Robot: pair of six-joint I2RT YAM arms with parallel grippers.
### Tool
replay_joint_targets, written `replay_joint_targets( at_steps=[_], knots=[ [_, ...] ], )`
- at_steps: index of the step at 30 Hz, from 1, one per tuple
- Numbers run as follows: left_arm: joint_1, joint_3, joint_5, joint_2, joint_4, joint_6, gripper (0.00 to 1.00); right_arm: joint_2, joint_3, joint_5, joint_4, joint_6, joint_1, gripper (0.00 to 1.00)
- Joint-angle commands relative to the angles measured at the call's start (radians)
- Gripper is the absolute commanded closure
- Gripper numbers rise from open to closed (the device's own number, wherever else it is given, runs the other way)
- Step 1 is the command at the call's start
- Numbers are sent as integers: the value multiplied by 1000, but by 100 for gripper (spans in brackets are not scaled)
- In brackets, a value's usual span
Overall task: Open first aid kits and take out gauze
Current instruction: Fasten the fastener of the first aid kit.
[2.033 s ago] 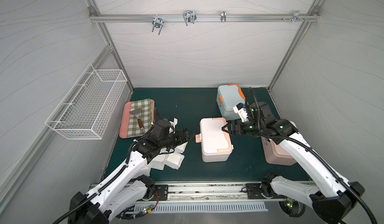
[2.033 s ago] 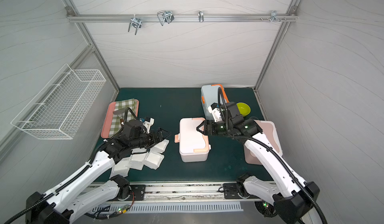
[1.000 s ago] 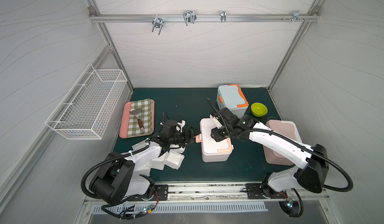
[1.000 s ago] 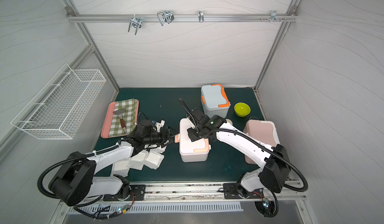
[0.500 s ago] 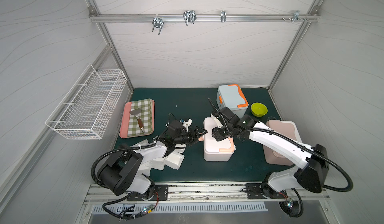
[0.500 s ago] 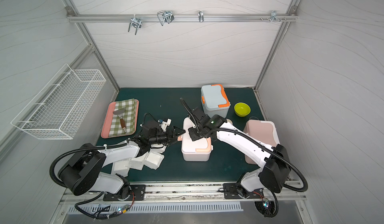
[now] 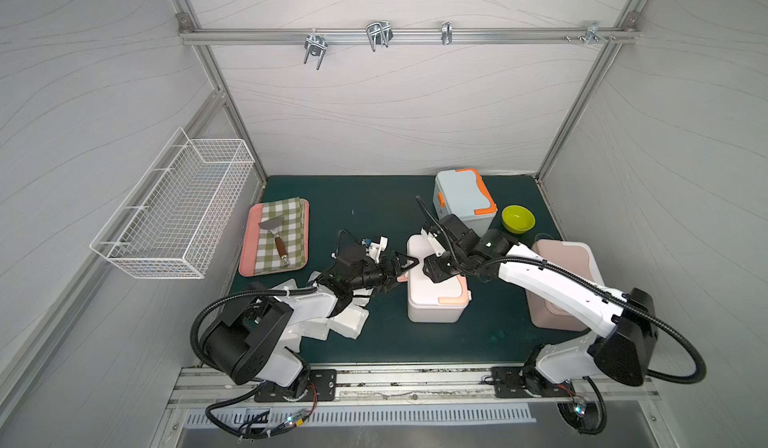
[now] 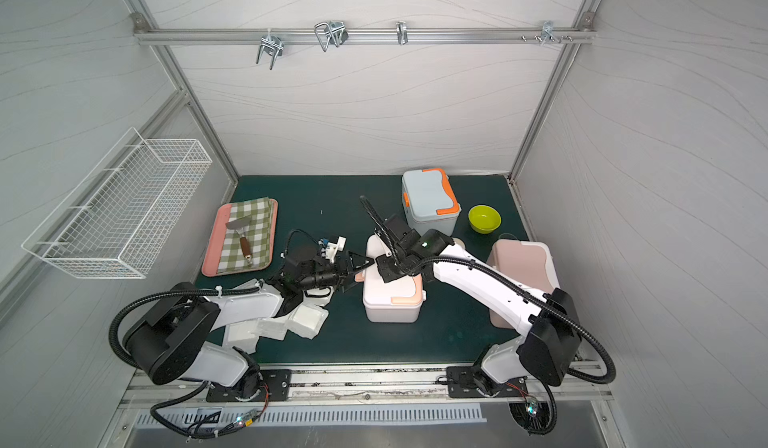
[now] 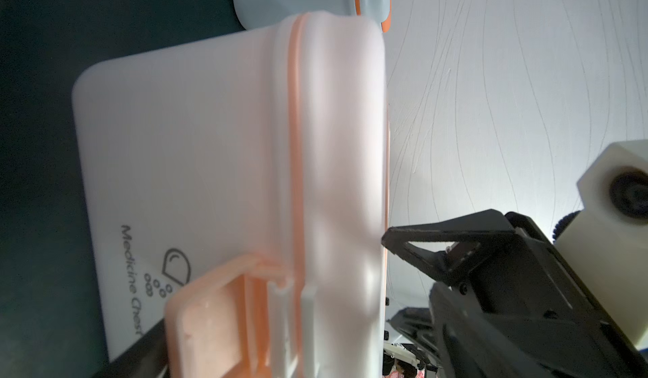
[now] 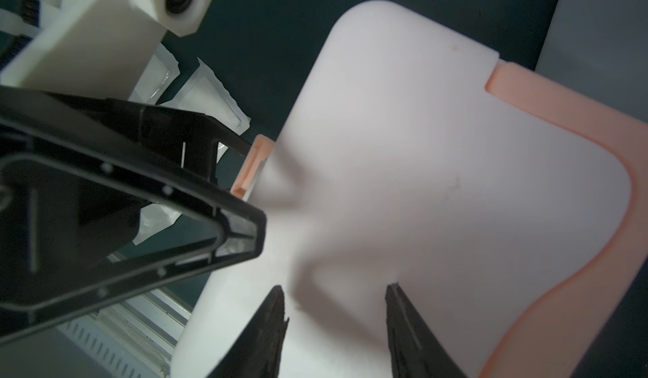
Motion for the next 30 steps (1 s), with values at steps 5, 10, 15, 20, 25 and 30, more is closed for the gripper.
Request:
replay_joint_targets(
  at_steps=[5,10,15,20,25,30],
  knots=[
    [-27,8,17,-4,166,-52,4,41,-42,-52,-121,1,4,52],
    [-31,-2,21,14,246,-91,4,50,-34,-61,-118,2,4,52],
    [-32,-17,27,34,320,-127,4,52,-33,-67,-117,8,5,52],
    [-32,-19,21,50,301,-115,4,50,-36,-69,-115,12,4,52],
    [-36,-19,13,76,276,-96,4,50,-30,-69,-117,12,4,52],
    [-47,-12,13,101,258,-79,4,50,-32,-65,-113,17,4,52]
  ],
)
